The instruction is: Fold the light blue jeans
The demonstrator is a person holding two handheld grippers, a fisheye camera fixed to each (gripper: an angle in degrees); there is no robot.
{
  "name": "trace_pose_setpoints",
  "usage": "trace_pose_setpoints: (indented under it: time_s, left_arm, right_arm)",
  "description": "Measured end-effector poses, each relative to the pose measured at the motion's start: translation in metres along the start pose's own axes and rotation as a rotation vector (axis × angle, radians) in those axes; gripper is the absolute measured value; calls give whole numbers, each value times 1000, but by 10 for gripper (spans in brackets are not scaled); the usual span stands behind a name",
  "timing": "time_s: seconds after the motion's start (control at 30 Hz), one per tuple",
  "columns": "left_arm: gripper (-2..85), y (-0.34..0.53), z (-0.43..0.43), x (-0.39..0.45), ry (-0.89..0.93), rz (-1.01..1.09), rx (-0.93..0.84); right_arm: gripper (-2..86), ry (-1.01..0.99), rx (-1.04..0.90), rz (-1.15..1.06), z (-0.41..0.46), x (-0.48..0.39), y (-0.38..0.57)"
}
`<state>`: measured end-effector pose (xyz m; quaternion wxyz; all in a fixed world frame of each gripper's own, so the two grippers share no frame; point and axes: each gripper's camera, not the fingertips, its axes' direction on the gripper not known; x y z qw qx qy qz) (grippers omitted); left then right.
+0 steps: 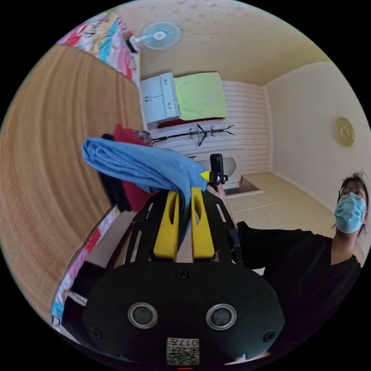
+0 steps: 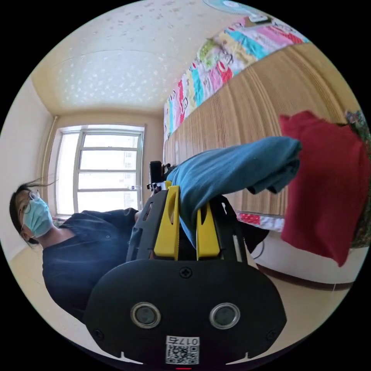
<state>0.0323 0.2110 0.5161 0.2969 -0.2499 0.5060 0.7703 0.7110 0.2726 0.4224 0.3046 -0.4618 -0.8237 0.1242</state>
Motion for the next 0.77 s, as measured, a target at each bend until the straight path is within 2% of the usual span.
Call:
trace_pose_setpoints:
  time_s: [0.07, 0.13, 0.2, 0.23, 0.3, 0.33, 0.37, 0.43, 0.5, 0.57, 0.63, 0.7, 0.77]
  left_arm:
    - [52, -35, 58, 21, 43, 93, 9]
    - [60, -58, 103, 20, 30, 84, -13]
    - [83, -75, 152, -3, -34, -13, -90]
    - [95, -80, 183, -25, -104, -72, -176]
    - [99, -76, 219, -63, -256, -137, -353]
    - [99, -65, 231, -87, -358, -157, -473]
    - [98, -49, 229, -110, -470, -186, -570]
    - [94, -20, 205, -138, -627, -235, -655]
    - [85, 14, 156, -161, -772, -318, -685]
    - [77, 68, 65, -177, -923, -523, -641]
    - [68, 116, -13, -175, -966, -721, -531]
    - [64, 165, -84, -159, -966, -914, -350]
    - [58, 233, -158, -124, -932, -1125, -24]
  right_arm:
    - [53, 44, 59, -51, -39, -5, 5]
    - [59, 99, 121, -14, -71, 6, 9]
    - [72, 193, 169, 181, -94, 51, 13]
    - [75, 236, 173, 230, -96, 63, 15]
    - [75, 390, 194, 529, -98, 116, 34]
    - [71, 400, 205, 584, -97, 125, 41]
    - [56, 400, 232, 625, -92, 134, 52]
    - [29, 389, 264, 623, -81, 138, 67]
    - [18, 358, 266, 631, -56, 137, 81]
    - [14, 318, 220, 626, -30, 133, 82]
    - [12, 282, 148, 630, 0, 128, 75]
    - [14, 284, -18, 630, 45, 118, 51]
    - [20, 345, -175, 626, 77, 108, 22]
